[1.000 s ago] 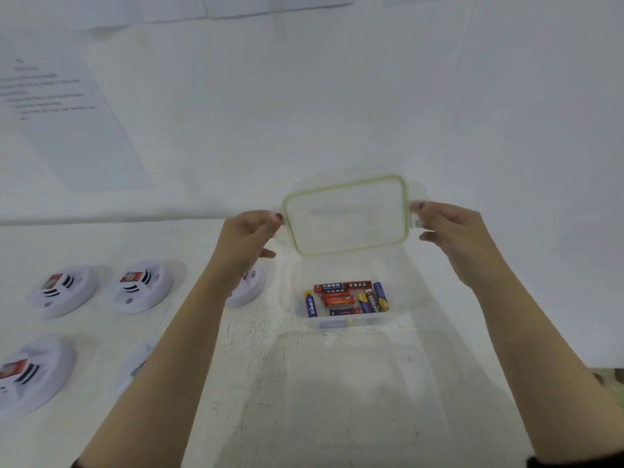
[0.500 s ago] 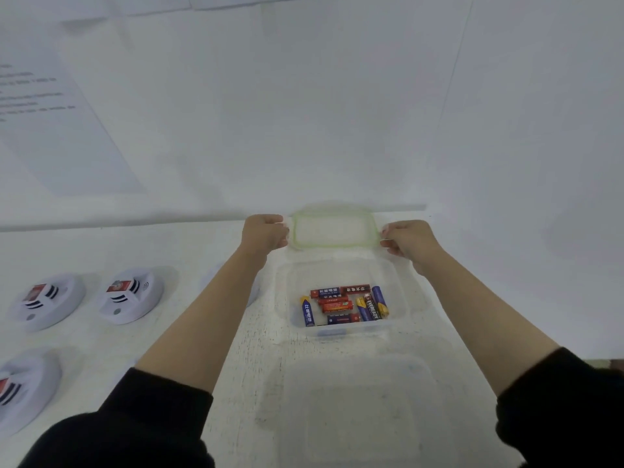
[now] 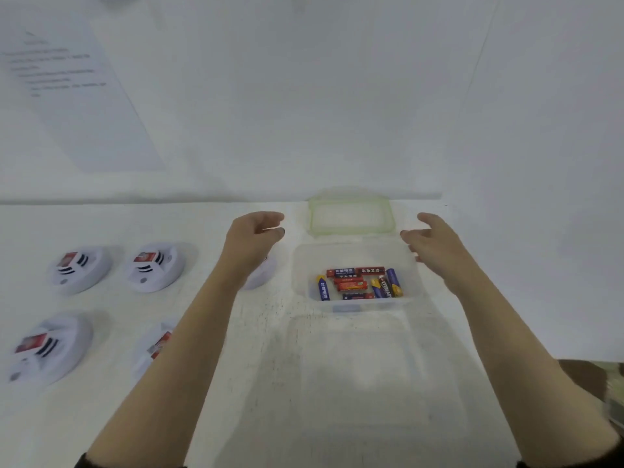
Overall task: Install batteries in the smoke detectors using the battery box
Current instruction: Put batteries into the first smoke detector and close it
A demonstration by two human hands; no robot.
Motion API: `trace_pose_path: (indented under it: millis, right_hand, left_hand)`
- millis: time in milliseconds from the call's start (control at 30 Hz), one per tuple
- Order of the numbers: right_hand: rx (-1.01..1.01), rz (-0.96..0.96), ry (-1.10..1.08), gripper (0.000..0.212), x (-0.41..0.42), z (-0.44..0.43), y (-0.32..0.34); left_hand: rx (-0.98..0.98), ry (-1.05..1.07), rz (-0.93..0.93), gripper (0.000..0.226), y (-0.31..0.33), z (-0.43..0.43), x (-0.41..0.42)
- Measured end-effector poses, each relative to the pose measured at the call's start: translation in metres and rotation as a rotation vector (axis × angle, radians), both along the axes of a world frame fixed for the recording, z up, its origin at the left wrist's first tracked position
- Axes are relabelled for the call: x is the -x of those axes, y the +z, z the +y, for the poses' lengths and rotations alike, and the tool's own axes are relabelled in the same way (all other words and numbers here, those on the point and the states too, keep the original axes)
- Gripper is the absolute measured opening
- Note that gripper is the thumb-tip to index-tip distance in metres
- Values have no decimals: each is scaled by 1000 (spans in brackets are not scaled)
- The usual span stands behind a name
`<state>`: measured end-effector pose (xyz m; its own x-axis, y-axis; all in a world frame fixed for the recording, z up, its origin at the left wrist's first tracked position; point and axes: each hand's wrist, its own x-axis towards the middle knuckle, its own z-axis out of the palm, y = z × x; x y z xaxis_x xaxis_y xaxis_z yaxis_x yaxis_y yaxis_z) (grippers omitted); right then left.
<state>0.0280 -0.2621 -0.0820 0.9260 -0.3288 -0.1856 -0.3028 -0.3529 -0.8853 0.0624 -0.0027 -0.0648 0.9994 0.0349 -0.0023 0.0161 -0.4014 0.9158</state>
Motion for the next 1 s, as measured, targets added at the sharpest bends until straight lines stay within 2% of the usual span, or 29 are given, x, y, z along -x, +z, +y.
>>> trace_pose_path:
  millis: [100,200,300,367,500,567,633,700,767,867,1000]
  right_hand:
    - [154,-90,27,44,36,19,14]
    - [267,-234,118,26,70,46,24]
    - [256,-336,219,21,99,86,30]
    - [250,-394,289,19,112,116,27]
    - [244,-415,434,25,126,172,11]
    - [247,-385,504,26,128,192,1]
    - [239,-326,534,26,129,208,-9]
    - [210,-275,535,31,128,222,-18]
    - [100,-230,504,35,126,233,-24]
    - [-301,-132,420,51,123,247,-31]
    - [-935,-27,408,81,119,263,-42]
  left_hand:
    - [-129,-69,-77,22,2,39,35]
    - [-265,-59,-65,22,-7,80,68]
    - [-397,-14,-51,28,-19,116,94]
    - [-463,-63,-7,43,-30,137,101]
    - [-653,-276,162,97,-45,165,104]
    - [-716,-327,170,106,-47,168,103]
    - [-717,-365,121,105,-50,170,100]
    - [-643,-386,65,106,-50,176,97]
    - [-408,-389,65,105,-46,184,96]
    - [-50,-432,58,105,-33,192,102]
    - [198,-571,23,106,-22,198,110]
